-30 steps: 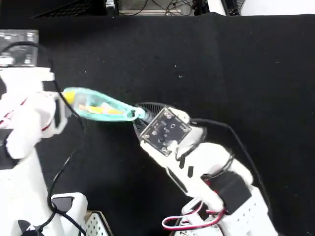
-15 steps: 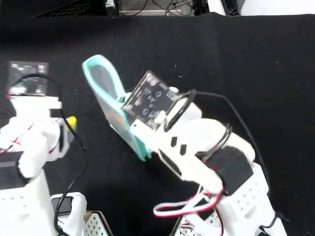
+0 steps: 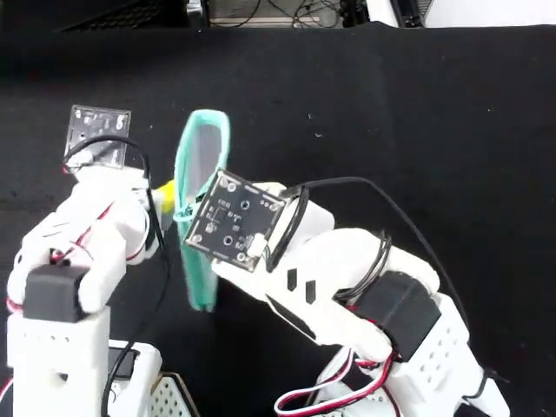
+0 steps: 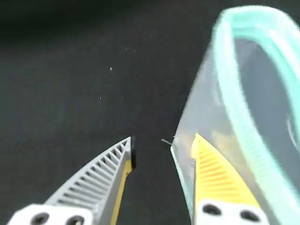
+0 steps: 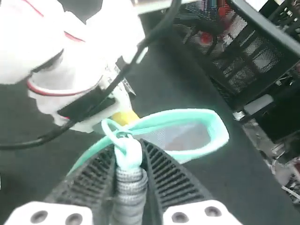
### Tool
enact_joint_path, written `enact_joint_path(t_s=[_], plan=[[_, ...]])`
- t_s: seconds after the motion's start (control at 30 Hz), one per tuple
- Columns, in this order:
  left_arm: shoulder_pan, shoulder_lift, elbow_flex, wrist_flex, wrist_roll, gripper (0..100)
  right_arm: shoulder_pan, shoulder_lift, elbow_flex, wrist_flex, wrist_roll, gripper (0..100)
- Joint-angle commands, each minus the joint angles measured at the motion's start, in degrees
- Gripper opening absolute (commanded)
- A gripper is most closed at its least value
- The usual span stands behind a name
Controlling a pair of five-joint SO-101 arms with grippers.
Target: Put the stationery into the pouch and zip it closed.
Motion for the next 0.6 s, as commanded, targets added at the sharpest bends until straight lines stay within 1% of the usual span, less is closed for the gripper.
enact_joint_path(t_s=[0.0,0.07,0.2,0.3,0.43,0.5,0.57], plan=[[-2.86,-6.24,-3.03,4.66,0.53,22,3.60,0.13,-3.03,-1.85,1.85,1.2],[-3.12,-11.25,-3.91,7.91,0.53,22,4.92,0.13,-1.89,-2.64,1.93,1.2],[0.31,-21.36,-4.00,11.52,0.53,22,5.01,0.04,-0.75,-2.73,1.93,1.2],[5.67,-26.73,-3.82,13.80,0.53,22,5.27,0.04,-0.84,-2.73,1.93,1.2],[16.13,-29.98,-3.82,16.35,1.23,22,5.27,0.04,-0.92,-2.73,1.93,1.2],[20.35,-30.77,-3.82,16.44,4.31,22,5.27,0.04,-0.92,-2.73,1.93,1.2],[21.41,-30.86,-3.74,16.26,6.86,23,5.27,0.04,-0.92,-2.55,1.93,1.2]])
